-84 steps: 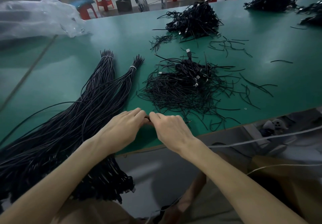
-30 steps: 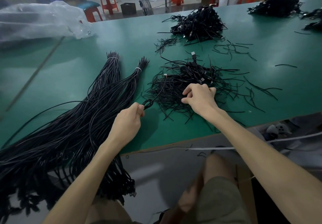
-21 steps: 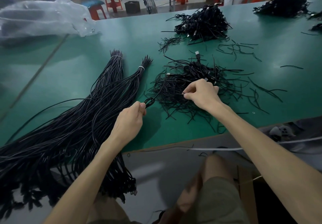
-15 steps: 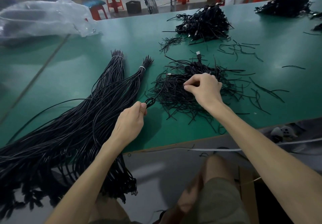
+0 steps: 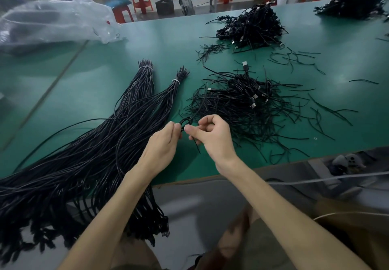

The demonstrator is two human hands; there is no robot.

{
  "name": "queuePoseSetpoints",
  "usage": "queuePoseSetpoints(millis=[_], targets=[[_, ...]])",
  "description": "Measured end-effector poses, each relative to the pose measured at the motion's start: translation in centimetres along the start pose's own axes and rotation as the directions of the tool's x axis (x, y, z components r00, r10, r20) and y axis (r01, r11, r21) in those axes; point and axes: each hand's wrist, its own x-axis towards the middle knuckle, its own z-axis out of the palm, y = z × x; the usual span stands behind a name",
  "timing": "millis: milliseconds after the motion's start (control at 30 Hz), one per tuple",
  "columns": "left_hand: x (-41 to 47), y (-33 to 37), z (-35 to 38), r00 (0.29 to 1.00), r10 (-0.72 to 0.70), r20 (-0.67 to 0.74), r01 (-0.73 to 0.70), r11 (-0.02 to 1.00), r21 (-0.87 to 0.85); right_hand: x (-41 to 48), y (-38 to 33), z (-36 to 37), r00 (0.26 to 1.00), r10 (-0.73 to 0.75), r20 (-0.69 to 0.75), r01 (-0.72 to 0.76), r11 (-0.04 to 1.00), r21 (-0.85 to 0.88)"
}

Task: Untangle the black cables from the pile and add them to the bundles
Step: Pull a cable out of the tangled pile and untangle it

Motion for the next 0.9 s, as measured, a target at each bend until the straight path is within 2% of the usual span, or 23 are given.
queuePoseSetpoints(millis=[167, 300, 700, 767, 900], targets=[[-0.2, 0.2, -0.1, 0.999, 0.046, 0.023, -0.044, 0.997, -0.057, 0.0, 1.3, 0.8, 1.0, -0.018, -0.013, 0.018, 1.0, -0.014], [-0.2, 0.6, -0.2, 0.997, 0.076, 0.023, -0.076, 0.997, -0.013, -0.1, 1.6, 0.5, 0.999, -0.039, 0.002, 0.039, 0.999, -0.021], [-0.3, 0.9, -0.2, 0.998, 0.056, 0.042, -0.054, 0.996, -0.066, -0.6, 1.8, 0.4, 0.997, -0.074, -0.023, 0.071, 0.991, -0.115], [-0.2, 0.9, -0.1, 0.999, 0.052, 0.013, -0.051, 0.997, -0.064, -0.6, 1.8, 0.4, 0.997, -0.073, -0.002, 0.073, 0.992, -0.105], [0.1, 0.5, -0.3, 0.987, -0.039, -0.159, 0.022, 0.994, -0.111, -0.6, 1.8, 0.6, 0.993, -0.075, 0.087, 0.083, 0.992, -0.094]])
